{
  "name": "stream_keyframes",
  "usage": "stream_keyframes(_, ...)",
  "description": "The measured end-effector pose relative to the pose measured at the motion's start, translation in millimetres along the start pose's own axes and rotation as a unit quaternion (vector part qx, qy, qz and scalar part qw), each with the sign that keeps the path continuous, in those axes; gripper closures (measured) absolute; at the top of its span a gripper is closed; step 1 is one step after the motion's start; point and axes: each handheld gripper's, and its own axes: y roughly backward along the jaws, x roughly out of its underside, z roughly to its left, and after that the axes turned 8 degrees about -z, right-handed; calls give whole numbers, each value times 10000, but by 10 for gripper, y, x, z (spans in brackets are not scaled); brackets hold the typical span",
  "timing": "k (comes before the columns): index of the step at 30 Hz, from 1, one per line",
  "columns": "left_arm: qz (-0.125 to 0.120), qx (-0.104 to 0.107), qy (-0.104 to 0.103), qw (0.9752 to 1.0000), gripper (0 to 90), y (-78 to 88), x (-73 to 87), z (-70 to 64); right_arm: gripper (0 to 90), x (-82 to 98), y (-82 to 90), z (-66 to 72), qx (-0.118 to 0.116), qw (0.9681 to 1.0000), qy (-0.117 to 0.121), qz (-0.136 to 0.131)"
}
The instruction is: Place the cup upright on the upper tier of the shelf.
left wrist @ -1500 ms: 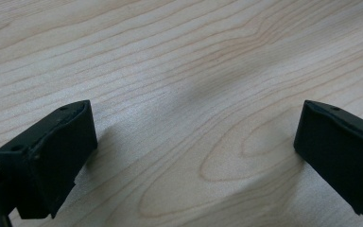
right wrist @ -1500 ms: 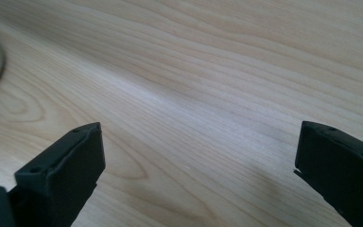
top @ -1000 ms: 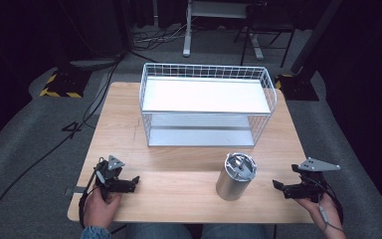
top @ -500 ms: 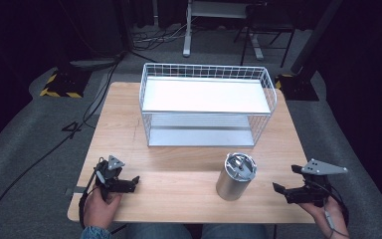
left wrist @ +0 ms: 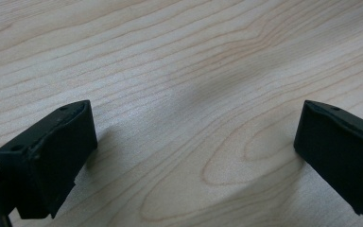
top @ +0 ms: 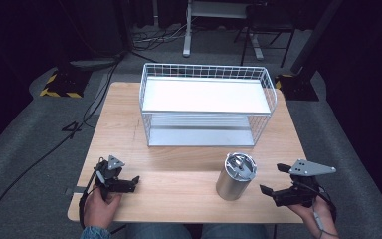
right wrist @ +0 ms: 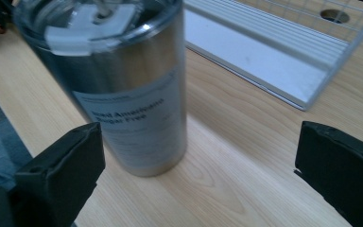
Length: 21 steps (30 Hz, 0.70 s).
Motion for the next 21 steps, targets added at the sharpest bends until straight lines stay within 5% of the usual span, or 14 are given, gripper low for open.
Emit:
stream_keyframes(11, -2, 5, 5, 10000, 5, -1, 0, 0, 0, -90, -170, 201, -380, 9989, 93, -258)
stream_keyframes(21, 0, 1, 2, 10000, 5, 0, 0, 0, 0, -112, -422, 288, -379, 9988, 135, -286)
